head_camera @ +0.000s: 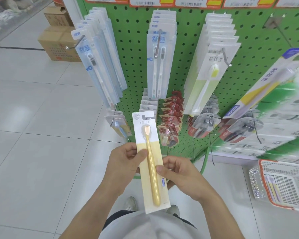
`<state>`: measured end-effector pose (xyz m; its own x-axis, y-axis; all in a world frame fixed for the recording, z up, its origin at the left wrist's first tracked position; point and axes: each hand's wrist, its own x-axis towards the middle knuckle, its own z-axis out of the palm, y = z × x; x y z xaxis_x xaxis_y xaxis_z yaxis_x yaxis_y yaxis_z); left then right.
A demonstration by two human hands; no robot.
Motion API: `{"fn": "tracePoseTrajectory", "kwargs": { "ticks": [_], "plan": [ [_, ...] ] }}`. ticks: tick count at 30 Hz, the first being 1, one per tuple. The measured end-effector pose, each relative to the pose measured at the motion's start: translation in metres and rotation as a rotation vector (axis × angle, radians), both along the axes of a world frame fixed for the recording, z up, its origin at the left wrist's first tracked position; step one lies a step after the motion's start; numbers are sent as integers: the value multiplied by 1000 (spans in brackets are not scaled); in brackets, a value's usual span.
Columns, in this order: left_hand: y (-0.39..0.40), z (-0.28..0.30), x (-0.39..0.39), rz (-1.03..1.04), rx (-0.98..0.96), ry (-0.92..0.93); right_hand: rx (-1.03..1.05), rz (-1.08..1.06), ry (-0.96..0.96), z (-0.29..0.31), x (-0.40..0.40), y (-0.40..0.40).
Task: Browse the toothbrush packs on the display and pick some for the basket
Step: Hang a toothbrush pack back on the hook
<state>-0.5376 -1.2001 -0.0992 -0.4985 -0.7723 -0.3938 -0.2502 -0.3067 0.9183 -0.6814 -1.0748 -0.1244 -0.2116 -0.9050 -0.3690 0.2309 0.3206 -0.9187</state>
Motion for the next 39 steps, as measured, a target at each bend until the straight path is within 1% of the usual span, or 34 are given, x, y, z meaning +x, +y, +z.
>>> {"fn": "tracePoseTrajectory", "kwargs": {
  "ticks": [10, 13, 15, 16, 20, 23, 25, 28, 30, 34, 39],
  "plan": [
    [-4, -2, -3, 28, 13, 32, -39, 43, -4, -5, -8, 0],
    [-8, 0, -1, -70, 63, -2, -46, -2, 2, -6, -6, -3],
    [-9, 0, 1, -170, 69, -51, -48, -33, -2, -6, -6, -5],
    [-9, 0, 1, -183, 68, -59, -47, -42, -4, -6, -7, -6],
    [-6, -2, 1, -164, 58, -40, -57, -32, -4, -3, -12, -7],
    [-4, -4, 1, -148, 54, -52, -58, -11, 31, -1, -15, -7],
    [-5, -6, 0, -117, -4, -91, -58, -25, 40, -2, -14, -7],
    [-5, -6, -1, -77, -226, -192, -49, -85, 27, -4, -12, -9],
    [-5, -3, -1, -85, -303, -207, -51, -106, 24, -4, -11, -11],
    [-1, 3, -6, -196, -285, -212, -85, -105, 69, 0, -12, -12],
    [1, 3, -8, -149, -316, -221, -114, -82, 82, 2, -9, -13]
  ]
}}
